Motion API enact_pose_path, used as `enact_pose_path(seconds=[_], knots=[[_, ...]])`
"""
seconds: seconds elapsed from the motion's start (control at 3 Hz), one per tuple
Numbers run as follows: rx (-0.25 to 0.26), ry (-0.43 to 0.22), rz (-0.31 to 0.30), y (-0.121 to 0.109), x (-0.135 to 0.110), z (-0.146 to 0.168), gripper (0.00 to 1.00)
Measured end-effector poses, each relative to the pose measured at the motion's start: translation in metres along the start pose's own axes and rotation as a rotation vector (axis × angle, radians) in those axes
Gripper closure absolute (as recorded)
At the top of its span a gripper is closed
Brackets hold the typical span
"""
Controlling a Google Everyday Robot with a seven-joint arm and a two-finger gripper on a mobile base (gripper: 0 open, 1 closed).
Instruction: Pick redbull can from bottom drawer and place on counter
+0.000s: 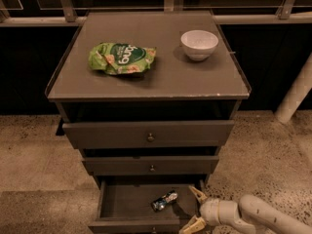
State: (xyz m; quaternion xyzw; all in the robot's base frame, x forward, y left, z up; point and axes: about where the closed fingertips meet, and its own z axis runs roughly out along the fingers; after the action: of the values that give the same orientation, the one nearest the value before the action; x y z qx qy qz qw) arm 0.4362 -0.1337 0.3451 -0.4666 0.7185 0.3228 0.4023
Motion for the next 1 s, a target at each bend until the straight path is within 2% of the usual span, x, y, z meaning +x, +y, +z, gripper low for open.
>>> enact_pose_path(seconds=[0.33, 1.0], knots=[[0.042, -0.007, -0.031, -0.0489, 0.0276, 0.0352, 0.00], [0.053, -0.008, -0.020, -0.0552, 0.0345, 0.0394, 0.00]])
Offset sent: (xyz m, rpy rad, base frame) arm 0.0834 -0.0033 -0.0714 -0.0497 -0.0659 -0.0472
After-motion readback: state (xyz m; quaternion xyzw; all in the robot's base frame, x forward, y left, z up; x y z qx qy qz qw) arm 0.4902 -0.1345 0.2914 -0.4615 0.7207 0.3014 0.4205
